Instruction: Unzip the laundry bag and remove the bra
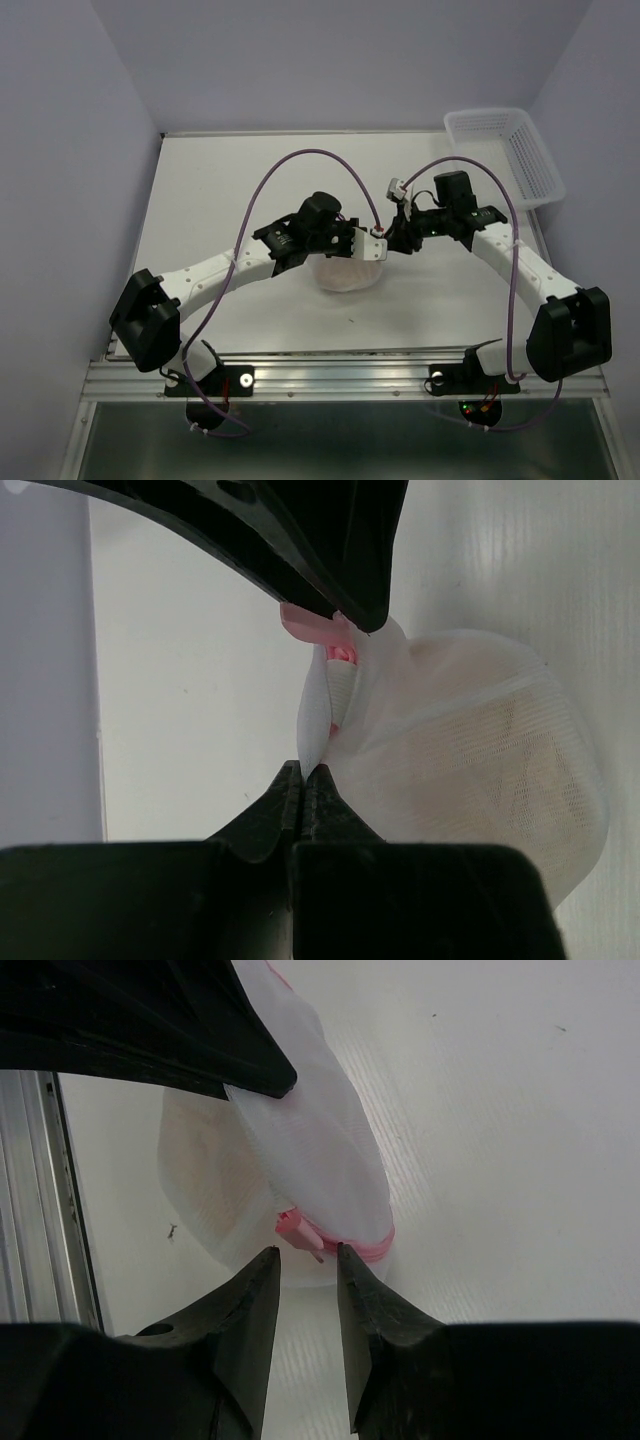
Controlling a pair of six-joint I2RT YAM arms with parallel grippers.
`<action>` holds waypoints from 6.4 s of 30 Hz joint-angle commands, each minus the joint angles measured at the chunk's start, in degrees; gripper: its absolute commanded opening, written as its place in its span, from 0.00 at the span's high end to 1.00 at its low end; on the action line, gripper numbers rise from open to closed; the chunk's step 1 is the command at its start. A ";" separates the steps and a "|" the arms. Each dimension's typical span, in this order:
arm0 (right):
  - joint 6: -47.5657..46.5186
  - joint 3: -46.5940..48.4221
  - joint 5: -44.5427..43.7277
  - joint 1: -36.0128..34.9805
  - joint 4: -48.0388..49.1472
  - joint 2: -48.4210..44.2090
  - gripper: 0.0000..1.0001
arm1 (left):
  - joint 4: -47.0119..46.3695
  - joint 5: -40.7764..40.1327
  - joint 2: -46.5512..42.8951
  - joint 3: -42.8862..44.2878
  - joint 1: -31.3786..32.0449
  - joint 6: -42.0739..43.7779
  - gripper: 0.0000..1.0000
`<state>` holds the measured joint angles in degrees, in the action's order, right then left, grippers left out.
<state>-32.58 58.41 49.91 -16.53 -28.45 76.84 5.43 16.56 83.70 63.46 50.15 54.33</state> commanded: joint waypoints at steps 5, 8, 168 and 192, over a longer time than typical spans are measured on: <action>0.58 2.58 -1.12 -2.36 1.63 0.33 0.74 | -2.27 2.16 -2.75 1.75 0.39 -0.18 1.00; 1.64 2.58 -2.79 -2.36 2.17 0.15 0.84 | -2.44 1.99 -2.93 1.75 0.39 -0.27 1.00; 41.19 -4.36 -42.62 -7.55 17.55 -6.79 0.99 | -27.32 -9.35 -4.78 -13.19 -10.60 -14.78 1.00; 44.35 -1.46 -42.97 -13.26 15.18 -8.11 0.99 | -20.02 3.04 -10.41 -8.80 -0.67 -22.59 0.01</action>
<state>10.87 54.06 7.44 -28.62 -14.11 70.50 -13.74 18.65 70.39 51.13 47.88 34.61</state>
